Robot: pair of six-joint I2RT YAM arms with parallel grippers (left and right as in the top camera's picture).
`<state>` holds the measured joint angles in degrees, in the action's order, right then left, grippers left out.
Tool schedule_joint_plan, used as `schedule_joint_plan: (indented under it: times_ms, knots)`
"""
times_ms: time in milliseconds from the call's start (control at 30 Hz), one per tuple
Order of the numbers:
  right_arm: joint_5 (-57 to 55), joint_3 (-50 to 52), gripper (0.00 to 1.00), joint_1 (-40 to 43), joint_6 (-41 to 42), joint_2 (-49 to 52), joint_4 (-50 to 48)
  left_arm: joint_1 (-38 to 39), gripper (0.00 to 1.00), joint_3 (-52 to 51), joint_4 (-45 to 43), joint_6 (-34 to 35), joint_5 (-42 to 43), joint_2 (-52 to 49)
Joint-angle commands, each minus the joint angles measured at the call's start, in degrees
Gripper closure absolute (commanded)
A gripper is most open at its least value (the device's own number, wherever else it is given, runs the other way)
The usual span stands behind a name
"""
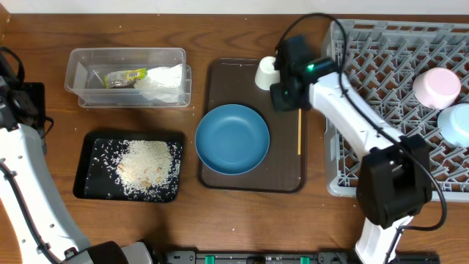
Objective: Sort waste into correct bins and load items into the dishwasher rack
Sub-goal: 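Reach back and grasp the second chopstick with the right gripper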
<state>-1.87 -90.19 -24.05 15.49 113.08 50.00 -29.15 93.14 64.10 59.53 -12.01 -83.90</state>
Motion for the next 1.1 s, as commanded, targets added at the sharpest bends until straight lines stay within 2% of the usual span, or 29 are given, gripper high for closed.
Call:
schedule_joint_plan:
  times_ms: [0, 267, 1067]
  knots:
    - [-8.55, 5.07, 0.52, -0.35, 8.33, 0.52, -3.17, -0.2, 0.08, -0.02, 0.15, -0.59, -0.7, -0.33]
    - [-6.45, 12.37, 0.54, -0.07, 8.31, 0.52, -11.78, -0.2, 0.08, -0.02, 0.15, -0.59, -0.7, -0.33]
    - [-6.71, 15.34, 0.56, 1.49, 8.79, 0.52, -15.41, -0.2, 0.08, -0.02, 0.15, -0.59, -0.7, -0.33]
